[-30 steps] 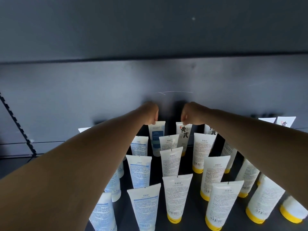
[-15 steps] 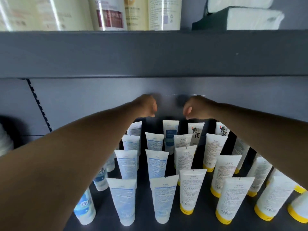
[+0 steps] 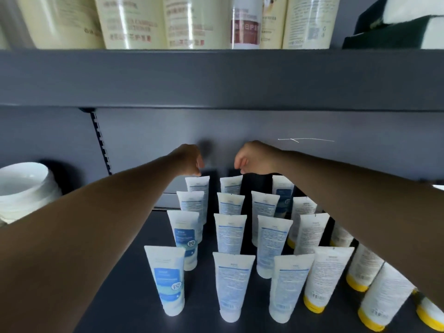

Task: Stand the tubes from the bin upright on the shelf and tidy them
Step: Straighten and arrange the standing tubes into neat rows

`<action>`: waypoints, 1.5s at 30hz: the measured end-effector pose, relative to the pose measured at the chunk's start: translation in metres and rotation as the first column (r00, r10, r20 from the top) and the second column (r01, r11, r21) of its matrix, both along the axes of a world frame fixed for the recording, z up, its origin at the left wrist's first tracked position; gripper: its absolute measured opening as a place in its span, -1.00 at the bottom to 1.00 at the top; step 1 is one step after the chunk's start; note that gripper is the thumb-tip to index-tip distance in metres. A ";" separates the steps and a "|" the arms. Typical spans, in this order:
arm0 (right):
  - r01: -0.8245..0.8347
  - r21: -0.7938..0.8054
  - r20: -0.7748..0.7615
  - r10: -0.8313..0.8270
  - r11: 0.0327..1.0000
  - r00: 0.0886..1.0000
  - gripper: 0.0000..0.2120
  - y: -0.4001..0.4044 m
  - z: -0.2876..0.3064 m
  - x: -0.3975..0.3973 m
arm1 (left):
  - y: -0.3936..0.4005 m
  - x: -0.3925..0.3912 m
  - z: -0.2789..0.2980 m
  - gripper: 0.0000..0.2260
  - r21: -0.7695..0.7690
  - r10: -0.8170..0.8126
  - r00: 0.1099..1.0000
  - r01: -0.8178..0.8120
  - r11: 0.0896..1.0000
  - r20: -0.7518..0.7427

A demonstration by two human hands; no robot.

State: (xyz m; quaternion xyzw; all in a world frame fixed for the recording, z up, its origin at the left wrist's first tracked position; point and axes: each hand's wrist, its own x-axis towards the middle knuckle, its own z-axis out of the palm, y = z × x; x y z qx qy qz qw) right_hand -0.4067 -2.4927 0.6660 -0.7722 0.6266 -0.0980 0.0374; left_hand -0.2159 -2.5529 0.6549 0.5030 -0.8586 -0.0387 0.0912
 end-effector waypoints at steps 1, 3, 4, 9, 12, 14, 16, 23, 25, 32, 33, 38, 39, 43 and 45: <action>-0.003 0.007 -0.008 0.003 1.000 1.000 -0.80 -0.005 -0.001 0.006 | -0.003 0.001 -0.001 -0.75 0.006 0.004 1.000 -0.004 1.000 -0.002; -0.005 0.027 -0.039 0.006 1.000 0.999 -0.79 -0.016 -0.005 0.015 | -0.010 0.002 -0.004 -0.75 0.008 -0.007 1.000 0.007 1.000 0.004; -0.004 0.040 -0.055 0.006 0.999 0.998 -0.78 -0.020 -0.008 0.019 | -0.012 0.002 -0.006 -0.75 0.005 -0.015 1.000 0.015 1.000 0.010; -0.008 0.089 -0.128 0.019 0.996 0.992 -0.79 -0.033 -0.014 0.029 | -0.019 0.000 -0.013 -0.78 0.028 -0.048 0.999 0.047 0.998 0.013; -0.002 0.105 -0.141 0.017 0.994 0.990 -0.81 -0.034 -0.014 0.031 | -0.022 -0.001 -0.017 -0.78 0.054 -0.072 0.997 0.071 0.996 0.029; 0.000 0.108 -0.149 0.017 0.994 0.989 -0.82 -0.035 -0.014 0.031 | -0.024 -0.001 -0.020 -0.80 0.062 -0.079 0.997 0.077 0.995 0.027; 0.000 0.108 -0.157 0.017 0.994 0.988 -0.83 -0.037 -0.016 0.031 | -0.026 -0.001 -0.021 -0.81 0.066 -0.079 0.997 0.077 0.995 0.021; 0.018 0.118 -0.156 0.001 0.993 0.988 -0.83 -0.043 -0.019 0.031 | -0.028 -0.001 -0.024 -0.80 0.060 -0.078 0.997 0.078 0.995 0.005; 0.037 0.123 -0.139 -0.019 0.992 0.990 -0.82 -0.042 -0.019 0.032 | -0.028 -0.001 -0.025 -0.80 0.056 -0.071 0.997 0.071 0.996 0.003; 0.179 0.099 -0.096 -0.170 0.979 0.981 -0.71 -0.030 -0.018 0.028 | -0.029 -0.001 -0.031 -0.83 0.026 -0.016 0.999 0.017 1.000 -0.050; 0.189 0.120 -0.081 -0.180 0.975 0.980 -0.68 -0.029 -0.018 0.026 | -0.029 -0.001 -0.031 -0.83 0.026 -0.013 0.999 0.015 1.000 -0.049; 0.205 0.185 -0.008 -0.208 0.961 0.978 -0.74 -0.028 -0.017 0.019 | -0.029 -0.002 -0.033 -0.83 0.031 0.010 0.999 -0.008 1.000 -0.054; 0.205 0.189 -0.004 -0.208 0.960 0.978 -0.75 -0.027 -0.017 0.018 | -0.029 -0.003 -0.033 -0.84 0.032 0.018 0.998 -0.016 0.999 -0.059; 0.187 0.174 -0.080 -0.176 0.967 0.981 -0.77 -0.024 -0.014 0.015 | -0.027 -0.003 -0.034 -0.83 0.042 0.031 0.998 -0.028 0.999 -0.061; 0.187 0.180 -0.142 -0.163 0.966 0.976 -0.73 -0.024 -0.014 0.015 | -0.027 -0.003 -0.033 -0.83 0.044 0.031 0.998 -0.029 0.999 -0.057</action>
